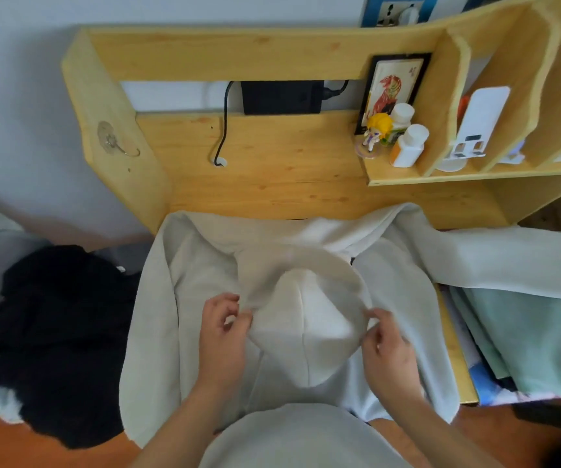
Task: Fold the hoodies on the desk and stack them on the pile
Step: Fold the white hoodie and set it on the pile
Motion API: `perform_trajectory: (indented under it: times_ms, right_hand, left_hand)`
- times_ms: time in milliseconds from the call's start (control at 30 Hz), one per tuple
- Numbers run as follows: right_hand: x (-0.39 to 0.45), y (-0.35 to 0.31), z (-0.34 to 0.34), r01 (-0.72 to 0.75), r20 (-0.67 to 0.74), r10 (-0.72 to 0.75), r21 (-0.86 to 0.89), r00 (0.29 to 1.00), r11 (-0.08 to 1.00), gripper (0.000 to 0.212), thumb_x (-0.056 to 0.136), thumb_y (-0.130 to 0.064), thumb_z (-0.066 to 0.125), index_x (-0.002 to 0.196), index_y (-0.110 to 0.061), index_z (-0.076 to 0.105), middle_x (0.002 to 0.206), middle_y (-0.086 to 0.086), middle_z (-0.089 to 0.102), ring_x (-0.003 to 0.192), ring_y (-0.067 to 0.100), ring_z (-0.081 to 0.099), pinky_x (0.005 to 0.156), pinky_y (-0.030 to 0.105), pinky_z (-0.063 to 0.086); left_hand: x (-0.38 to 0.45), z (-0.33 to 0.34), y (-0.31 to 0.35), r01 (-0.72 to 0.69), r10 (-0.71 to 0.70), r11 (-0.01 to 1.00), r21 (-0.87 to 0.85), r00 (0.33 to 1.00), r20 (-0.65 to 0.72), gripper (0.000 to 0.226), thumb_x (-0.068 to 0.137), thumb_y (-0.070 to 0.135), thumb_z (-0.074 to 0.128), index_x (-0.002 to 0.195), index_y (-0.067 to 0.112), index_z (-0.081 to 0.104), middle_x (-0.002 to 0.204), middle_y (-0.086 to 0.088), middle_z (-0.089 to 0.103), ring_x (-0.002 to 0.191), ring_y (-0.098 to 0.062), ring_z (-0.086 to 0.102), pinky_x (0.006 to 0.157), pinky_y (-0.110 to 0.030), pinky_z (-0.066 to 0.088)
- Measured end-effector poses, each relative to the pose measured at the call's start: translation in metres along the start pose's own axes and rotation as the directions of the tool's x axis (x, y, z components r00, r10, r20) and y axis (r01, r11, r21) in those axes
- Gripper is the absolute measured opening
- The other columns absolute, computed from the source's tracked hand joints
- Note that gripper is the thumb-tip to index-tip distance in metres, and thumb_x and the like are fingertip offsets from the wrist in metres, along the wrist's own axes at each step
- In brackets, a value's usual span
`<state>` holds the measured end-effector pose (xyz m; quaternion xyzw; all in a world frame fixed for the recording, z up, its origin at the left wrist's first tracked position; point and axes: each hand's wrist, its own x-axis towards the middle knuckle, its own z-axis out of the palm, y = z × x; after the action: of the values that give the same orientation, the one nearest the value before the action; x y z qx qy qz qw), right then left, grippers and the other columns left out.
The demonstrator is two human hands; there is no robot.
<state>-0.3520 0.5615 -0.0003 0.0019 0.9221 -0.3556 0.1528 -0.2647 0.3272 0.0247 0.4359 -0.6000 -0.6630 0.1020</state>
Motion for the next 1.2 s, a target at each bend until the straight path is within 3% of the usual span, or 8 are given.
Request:
perform_trajectory:
  times_ms: [100, 200, 300, 433, 633, 800, 933, 1200]
  right_hand:
    - [-0.006, 0.056, 0.014, -0.446, 0.108, 0.472, -0.198, 0.875, 0.873, 0.034, 0.094, -0.011, 0.050, 0.124, -0.023, 0.061, 0.110, 0.007, 0.067, 0.096, 0.029, 0.060, 0.081, 0.034, 0.050]
    - [-0.001, 0.067, 0.017, -0.553, 0.088, 0.555, -0.052, 0.827, 0.832, 0.019, 0.090, -0.015, 0.053, 0.106, -0.022, 0.062, 0.091, 0.004, 0.068, 0.084, 0.029, 0.067, 0.083, 0.047, 0.059]
    - [0.012, 0.046, 0.019, -0.665, 0.259, 0.614, 0.212, 0.745, 0.716, 0.018, 0.092, -0.018, 0.057, 0.110, -0.015, 0.060, 0.097, 0.013, 0.067, 0.085, 0.028, 0.067, 0.082, 0.050, 0.062]
    - [0.045, 0.030, 0.032, -0.609, 0.281, 0.545, 0.260, 0.790, 0.749, 0.026, 0.093, -0.028, 0.062, 0.114, -0.014, 0.055, 0.092, 0.003, 0.062, 0.083, 0.020, 0.060, 0.088, 0.041, 0.052]
    - [0.053, -0.001, 0.027, -0.701, 0.588, 0.388, 0.541, 0.710, 0.464, 0.025, 0.090, -0.004, 0.056, 0.111, 0.003, 0.068, 0.099, 0.016, 0.066, 0.091, 0.031, 0.060, 0.076, 0.038, 0.055]
    - [0.054, -0.007, 0.012, -0.676, 0.639, 0.226, 0.715, 0.735, 0.178, 0.046, 0.088, -0.012, 0.050, 0.129, 0.004, 0.063, 0.129, 0.023, 0.065, 0.112, 0.037, 0.063, 0.107, 0.051, 0.044]
    - [0.053, -0.005, 0.007, -0.650, 0.636, 0.163, 0.758, 0.754, 0.050, 0.054, 0.085, -0.014, 0.046, 0.134, 0.001, 0.060, 0.121, 0.021, 0.067, 0.106, 0.037, 0.063, 0.103, 0.049, 0.044]
    - [0.050, -0.013, 0.008, -0.743, 0.743, 0.027, 0.666, 0.669, 0.067, 0.058, 0.096, -0.047, 0.048, 0.137, -0.009, 0.063, 0.133, 0.018, 0.064, 0.115, 0.036, 0.065, 0.102, 0.049, 0.045]
  left_hand:
    - [-0.007, -0.011, -0.040, 0.420, -0.441, 0.891, 0.170, 0.891, 0.108, 0.020, 0.084, 0.019, 0.060, 0.066, 0.013, 0.055, 0.071, -0.009, 0.056, 0.064, -0.023, 0.053, 0.064, -0.029, 0.043]
    - [-0.005, -0.017, -0.065, 0.639, -0.647, 0.763, 0.104, 0.755, 0.108, 0.021, 0.091, 0.026, 0.056, 0.079, 0.009, 0.063, 0.075, -0.015, 0.063, 0.060, -0.025, 0.058, 0.057, -0.029, 0.046]
    - [0.016, -0.015, -0.072, 0.579, -0.579, 0.806, 0.121, 0.814, -0.045, 0.032, 0.101, 0.030, 0.048, 0.098, 0.004, 0.066, 0.087, -0.019, 0.066, 0.069, -0.027, 0.058, 0.064, -0.031, 0.044]
    - [0.041, -0.007, -0.078, 0.589, -0.585, 0.807, 0.027, 0.806, -0.087, 0.033, 0.106, 0.028, 0.046, 0.113, 0.004, 0.067, 0.115, -0.022, 0.070, 0.088, -0.030, 0.064, 0.076, -0.034, 0.050]
    - [0.039, 0.009, -0.047, 0.679, -0.607, 0.719, -0.148, 0.717, 0.344, 0.027, 0.102, 0.014, 0.053, 0.118, -0.001, 0.069, 0.117, -0.018, 0.073, 0.113, -0.034, 0.067, 0.093, -0.047, 0.054]
    - [0.041, 0.010, -0.035, 0.606, -0.500, 0.759, -0.239, 0.777, 0.382, 0.046, 0.085, 0.006, 0.048, 0.127, -0.003, 0.066, 0.123, -0.020, 0.071, 0.108, -0.035, 0.067, 0.097, -0.046, 0.052]
    - [0.045, -0.001, -0.038, 0.593, -0.439, 0.636, -0.495, 0.804, 0.400, 0.056, 0.078, 0.014, 0.043, 0.127, 0.001, 0.066, 0.123, -0.021, 0.069, 0.104, -0.038, 0.068, 0.097, -0.048, 0.051]
    - [0.043, 0.004, -0.033, 0.579, -0.343, 0.518, -0.629, 0.815, 0.468, 0.056, 0.090, 0.036, 0.050, 0.137, 0.009, 0.062, 0.124, -0.018, 0.069, 0.106, -0.039, 0.070, 0.090, -0.050, 0.058]
